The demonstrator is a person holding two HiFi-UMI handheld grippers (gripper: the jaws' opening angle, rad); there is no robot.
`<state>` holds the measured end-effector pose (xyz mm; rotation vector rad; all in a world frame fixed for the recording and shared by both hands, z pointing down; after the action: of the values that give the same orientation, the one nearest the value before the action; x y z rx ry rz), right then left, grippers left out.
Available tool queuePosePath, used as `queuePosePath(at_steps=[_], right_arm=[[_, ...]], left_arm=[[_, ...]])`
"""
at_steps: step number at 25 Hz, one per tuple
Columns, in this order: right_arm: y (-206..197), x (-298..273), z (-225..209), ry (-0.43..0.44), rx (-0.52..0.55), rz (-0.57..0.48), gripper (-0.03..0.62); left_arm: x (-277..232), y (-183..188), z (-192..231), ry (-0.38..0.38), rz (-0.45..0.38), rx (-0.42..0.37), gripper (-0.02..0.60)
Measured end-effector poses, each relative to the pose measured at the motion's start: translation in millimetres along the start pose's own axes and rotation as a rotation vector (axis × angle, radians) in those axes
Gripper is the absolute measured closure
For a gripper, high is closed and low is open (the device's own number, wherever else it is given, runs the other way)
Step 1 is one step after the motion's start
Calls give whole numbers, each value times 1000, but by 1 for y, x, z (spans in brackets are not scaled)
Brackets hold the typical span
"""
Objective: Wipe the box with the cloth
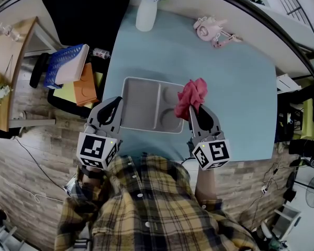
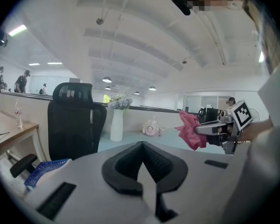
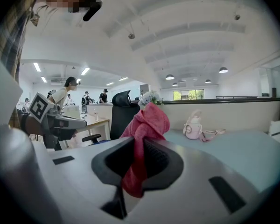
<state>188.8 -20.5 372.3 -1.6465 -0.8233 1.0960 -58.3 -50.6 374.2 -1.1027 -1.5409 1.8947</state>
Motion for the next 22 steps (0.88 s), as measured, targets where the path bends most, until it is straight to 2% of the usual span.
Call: queuePosePath(at_steps=[22], right_arm=[[-5, -4, -1, -8, 5, 27, 540]], left_arm=[[-1, -5, 4, 15, 16, 3, 591]])
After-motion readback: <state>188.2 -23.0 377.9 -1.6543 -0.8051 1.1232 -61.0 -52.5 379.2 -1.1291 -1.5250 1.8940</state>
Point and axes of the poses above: the fingertips, and each gripper's own axes: x backward along the fingers, z to its left, y out of its top, the point moved 3 cm from there along x, backward along the fingers, and after that the axes turned 5 degrees about -x, right-handed, at the moved point
